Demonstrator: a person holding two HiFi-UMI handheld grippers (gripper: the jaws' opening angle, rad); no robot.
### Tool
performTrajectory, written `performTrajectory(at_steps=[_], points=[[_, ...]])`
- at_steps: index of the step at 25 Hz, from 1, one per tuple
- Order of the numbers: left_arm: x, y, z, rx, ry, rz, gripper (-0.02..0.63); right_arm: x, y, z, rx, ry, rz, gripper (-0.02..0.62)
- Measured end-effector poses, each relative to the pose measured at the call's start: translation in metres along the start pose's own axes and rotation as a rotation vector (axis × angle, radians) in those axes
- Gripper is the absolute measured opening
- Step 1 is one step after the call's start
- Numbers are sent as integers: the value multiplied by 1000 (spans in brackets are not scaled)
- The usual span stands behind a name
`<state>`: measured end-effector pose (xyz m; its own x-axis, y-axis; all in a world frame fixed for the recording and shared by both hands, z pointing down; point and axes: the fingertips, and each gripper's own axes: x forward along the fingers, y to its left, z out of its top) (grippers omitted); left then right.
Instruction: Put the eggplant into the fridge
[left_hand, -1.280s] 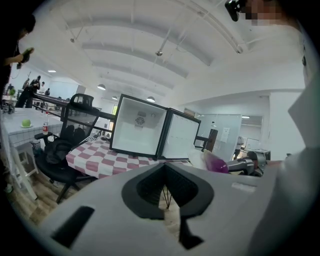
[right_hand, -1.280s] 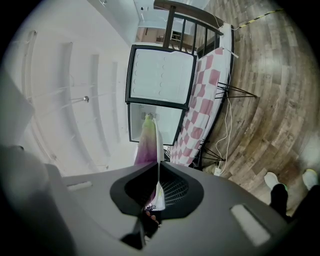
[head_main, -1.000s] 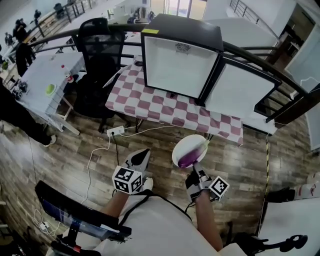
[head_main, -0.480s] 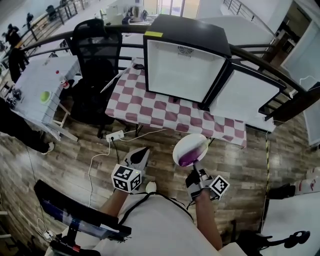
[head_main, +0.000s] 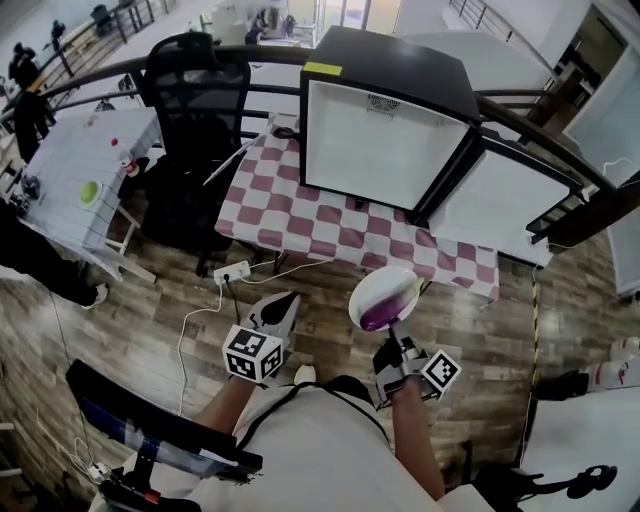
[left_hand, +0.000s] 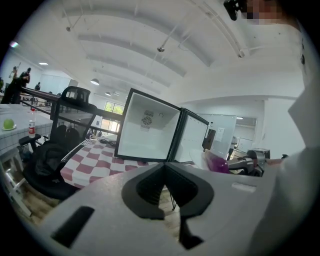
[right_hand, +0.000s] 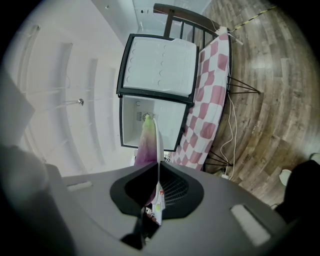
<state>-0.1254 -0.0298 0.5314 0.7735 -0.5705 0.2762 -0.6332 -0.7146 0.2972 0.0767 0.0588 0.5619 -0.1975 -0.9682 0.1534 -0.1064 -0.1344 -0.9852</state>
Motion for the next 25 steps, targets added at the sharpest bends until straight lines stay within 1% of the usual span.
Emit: performTrajectory(at_steps=[9, 14, 20, 25], points=[[3, 12, 4, -7, 0, 16, 3, 16, 7, 0, 5, 11, 1, 17], [9, 18, 3, -15, 6, 35, 3, 25, 6, 7, 2, 23, -3, 17], [31, 24, 8, -23, 8, 46, 3, 43, 5, 24, 4, 40, -9, 18], [60, 30, 18, -30, 4, 54, 3, 67, 8, 43, 4, 57, -6, 17]])
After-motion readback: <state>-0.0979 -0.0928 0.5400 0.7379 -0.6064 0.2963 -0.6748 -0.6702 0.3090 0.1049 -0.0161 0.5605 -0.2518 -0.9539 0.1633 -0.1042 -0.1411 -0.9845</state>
